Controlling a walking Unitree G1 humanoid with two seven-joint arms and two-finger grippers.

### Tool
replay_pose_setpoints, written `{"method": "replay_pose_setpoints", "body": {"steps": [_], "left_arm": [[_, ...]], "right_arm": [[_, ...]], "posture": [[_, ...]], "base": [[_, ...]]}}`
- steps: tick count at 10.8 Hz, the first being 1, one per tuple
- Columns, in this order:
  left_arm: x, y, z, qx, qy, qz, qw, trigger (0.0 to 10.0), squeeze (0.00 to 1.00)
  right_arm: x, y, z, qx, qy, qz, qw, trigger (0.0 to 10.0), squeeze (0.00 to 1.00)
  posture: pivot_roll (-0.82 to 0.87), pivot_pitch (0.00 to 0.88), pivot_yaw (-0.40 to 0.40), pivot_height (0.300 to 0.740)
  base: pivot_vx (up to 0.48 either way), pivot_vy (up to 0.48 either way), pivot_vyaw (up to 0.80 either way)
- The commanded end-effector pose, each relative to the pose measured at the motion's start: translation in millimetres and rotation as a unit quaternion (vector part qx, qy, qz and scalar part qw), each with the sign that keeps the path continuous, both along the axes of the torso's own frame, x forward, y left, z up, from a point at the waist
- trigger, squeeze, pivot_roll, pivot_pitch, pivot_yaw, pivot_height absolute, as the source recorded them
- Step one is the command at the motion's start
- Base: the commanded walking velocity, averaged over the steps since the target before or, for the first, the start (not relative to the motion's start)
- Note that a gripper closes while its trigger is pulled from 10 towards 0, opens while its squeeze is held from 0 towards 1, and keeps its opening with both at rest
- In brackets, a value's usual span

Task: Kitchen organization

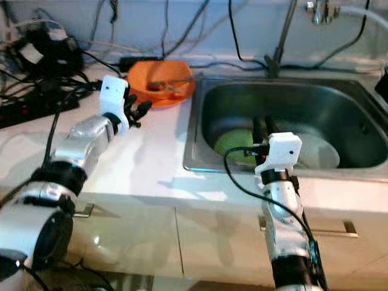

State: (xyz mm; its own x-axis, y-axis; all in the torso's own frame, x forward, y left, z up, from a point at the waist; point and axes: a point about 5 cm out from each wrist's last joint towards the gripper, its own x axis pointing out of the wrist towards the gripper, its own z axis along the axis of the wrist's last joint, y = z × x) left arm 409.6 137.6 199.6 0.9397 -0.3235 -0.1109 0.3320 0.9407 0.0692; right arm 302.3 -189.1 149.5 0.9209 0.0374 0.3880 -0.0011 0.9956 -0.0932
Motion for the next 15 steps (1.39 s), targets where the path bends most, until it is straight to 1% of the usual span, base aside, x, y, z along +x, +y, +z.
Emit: {"method": "replay_pose_setpoints", "body": {"steps": [1,2,3,4,5,6,7,8,10,11,12,13,14,15], "left_arm": [[3.1,1.7,7,0.003,-0.002,0.005,1.000,10.0,0.00],[4.6,1.9,9,0.006,0.002,0.010,1.000,10.0,0.00],[6.3,1.2,11,0.006,0.000,0.016,1.000,10.0,0.00],[7.0,1.7,11,0.006,-0.001,0.022,1.000,10.0,0.00],[7.4,1.1,11,0.003,0.000,0.026,1.000,10.0,0.00],[7.3,-0.7,9,0.001,0.001,0.027,1.000,10.0,0.00],[7.4,-3.1,8,-0.003,0.001,0.029,1.000,10.0,0.00],[7.3,-4.5,7,-0.006,-0.001,0.030,1.000,10.0,0.00],[7.1,-3.7,8,-0.012,-0.011,0.038,0.999,10.0,0.00],[7.8,-0.2,11,-0.013,-0.020,0.044,0.999,10.0,0.00],[8.5,3.8,14,-0.015,-0.024,0.051,0.998,10.0,0.00],[9.1,10.4,18,-0.016,-0.031,0.061,0.998,10.0,0.00],[9.8,15.1,23,-0.020,-0.040,0.067,0.997,10.0,0.00],[10.1,18.0,24,-0.021,-0.042,0.073,0.996,10.0,0.00]], "right_arm": [[-4.9,0.2,-5,0.003,0.019,-0.003,1.000,10.0,0.00],[-9.3,2.0,-4,0.003,0.021,-0.002,1.000,10.0,0.00],[-14.8,3.4,5,0.004,0.012,0.001,1.000,10.0,0.00],[-15.3,5.2,24,0.005,-0.014,0.005,1.000,10.0,0.00],[-10.0,8.8,53,0.001,-0.049,0.016,0.999,10.0,0.00],[-1.8,8.9,65,-0.010,-0.045,0.014,0.999,10.0,0.00],[8.2,6.5,69,-0.017,-0.022,0.012,1.000,10.0,0.00],[13.4,5.3,71,-0.023,-0.001,0.012,1.000,10.0,0.00],[29.3,3.2,66,-0.014,0.063,0.017,0.998,10.0,0.00],[38.6,3.3,62,-0.007,0.089,0.019,0.996,10.0,0.00],[44.4,5.4,61,0.000,0.098,0.024,0.995,10.0,0.00],[48.5,12.3,64,0.000,0.098,0.040,0.994,10.0,0.00],[49.0,18.5,65,0.000,0.096,0.052,0.994,10.0,0.00],[47.7,20.5,63,0.000,0.097,0.055,0.994,10.0,0.00]], "posture": [[0.14,0.161,0.077,0.740],[0.13,0.171,0.079,0.740],[0.13,0.191,0.080,0.740],[0.11,0.199,0.079,0.740],[0.09,0.197,0.076,0.740],[0.07,0.184,0.063,0.740],[0.07,0.163,0.045,0.740],[0.07,0.149,0.033,0.740],[0.08,0.111,0.007,0.740],[0.10,0.097,-0.004,0.740],[0.11,0.089,-0.012,0.740],[0.11,0.087,-0.017,0.740],[0.11,0.086,-0.018,0.740],[0.11,0.087,-0.019,0.740]], "base": [[0.000,0.000,0.00],[0.000,0.000,0.00],[0.000,0.000,0.00],[0.000,0.000,0.00],[0.000,0.000,0.00],[0.000,0.000,0.00],[0.000,0.000,0.00],[0.000,0.000,0.00],[0.000,0.000,0.00],[0.000,0.000,0.00],[0.000,0.000,0.00],[0.000,0.000,0.00],[0.000,0.000,0.00],[0.000,0.000,0.00]]}}
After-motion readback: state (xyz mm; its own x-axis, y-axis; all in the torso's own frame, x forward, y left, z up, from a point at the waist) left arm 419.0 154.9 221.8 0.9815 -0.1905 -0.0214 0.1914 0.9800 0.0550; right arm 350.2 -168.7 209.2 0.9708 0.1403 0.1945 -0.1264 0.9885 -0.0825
